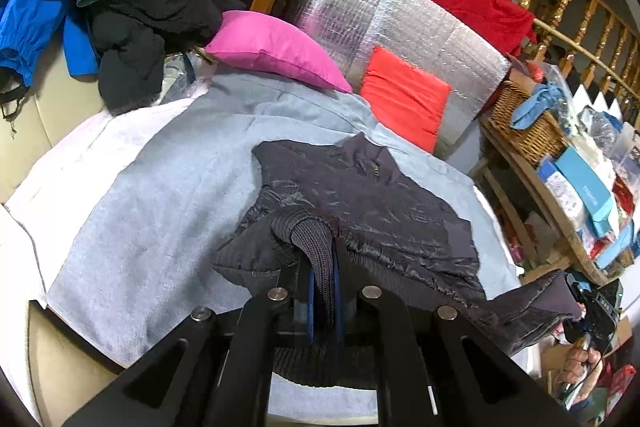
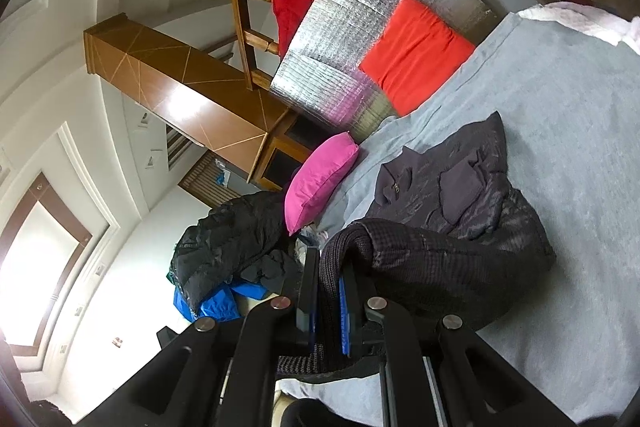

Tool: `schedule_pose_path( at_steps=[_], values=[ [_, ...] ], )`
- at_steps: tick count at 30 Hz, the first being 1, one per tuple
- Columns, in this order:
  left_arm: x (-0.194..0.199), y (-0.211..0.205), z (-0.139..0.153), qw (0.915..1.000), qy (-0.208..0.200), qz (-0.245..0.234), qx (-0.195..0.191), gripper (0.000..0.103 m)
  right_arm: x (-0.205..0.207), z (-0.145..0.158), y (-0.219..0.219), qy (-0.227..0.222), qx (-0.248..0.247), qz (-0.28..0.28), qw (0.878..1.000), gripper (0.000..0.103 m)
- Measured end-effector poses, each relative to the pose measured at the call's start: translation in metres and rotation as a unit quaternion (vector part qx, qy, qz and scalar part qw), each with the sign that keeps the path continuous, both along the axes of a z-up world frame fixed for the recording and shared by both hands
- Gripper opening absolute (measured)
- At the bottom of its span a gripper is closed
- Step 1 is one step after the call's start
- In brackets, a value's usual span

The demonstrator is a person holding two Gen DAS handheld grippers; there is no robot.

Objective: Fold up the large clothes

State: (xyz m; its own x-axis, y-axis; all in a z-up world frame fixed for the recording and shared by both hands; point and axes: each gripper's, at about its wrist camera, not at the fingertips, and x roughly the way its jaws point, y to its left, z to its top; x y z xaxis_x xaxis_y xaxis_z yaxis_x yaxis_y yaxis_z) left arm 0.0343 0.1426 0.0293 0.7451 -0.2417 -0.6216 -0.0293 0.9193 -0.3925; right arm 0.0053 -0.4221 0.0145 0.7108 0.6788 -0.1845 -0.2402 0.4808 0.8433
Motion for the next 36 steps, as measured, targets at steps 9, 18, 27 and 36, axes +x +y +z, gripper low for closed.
schedule_pose_path(
  at_steps=[9,18,27,36],
  values=[
    [0.016,-0.008,-0.001,0.9997,0.006,0.010,0.019,0.008,0.019,0.000,0.003,0.014,-0.016,-0.013,1.000,0.009],
    [0.019,-0.007,-0.001,0.9998,0.006,0.008,0.017,0.008,0.022,0.003,0.004,0.017,-0.026,-0.018,0.999,0.009],
    [0.019,-0.007,0.006,0.9998,-0.003,0.006,0.019,0.008,0.024,0.009,0.005,0.011,-0.027,-0.020,0.999,0.009],
    [0.035,-0.009,0.015,0.9997,-0.012,0.009,0.021,0.008,0.036,0.015,0.003,-0.001,-0.026,-0.020,0.999,0.009]
  ],
)
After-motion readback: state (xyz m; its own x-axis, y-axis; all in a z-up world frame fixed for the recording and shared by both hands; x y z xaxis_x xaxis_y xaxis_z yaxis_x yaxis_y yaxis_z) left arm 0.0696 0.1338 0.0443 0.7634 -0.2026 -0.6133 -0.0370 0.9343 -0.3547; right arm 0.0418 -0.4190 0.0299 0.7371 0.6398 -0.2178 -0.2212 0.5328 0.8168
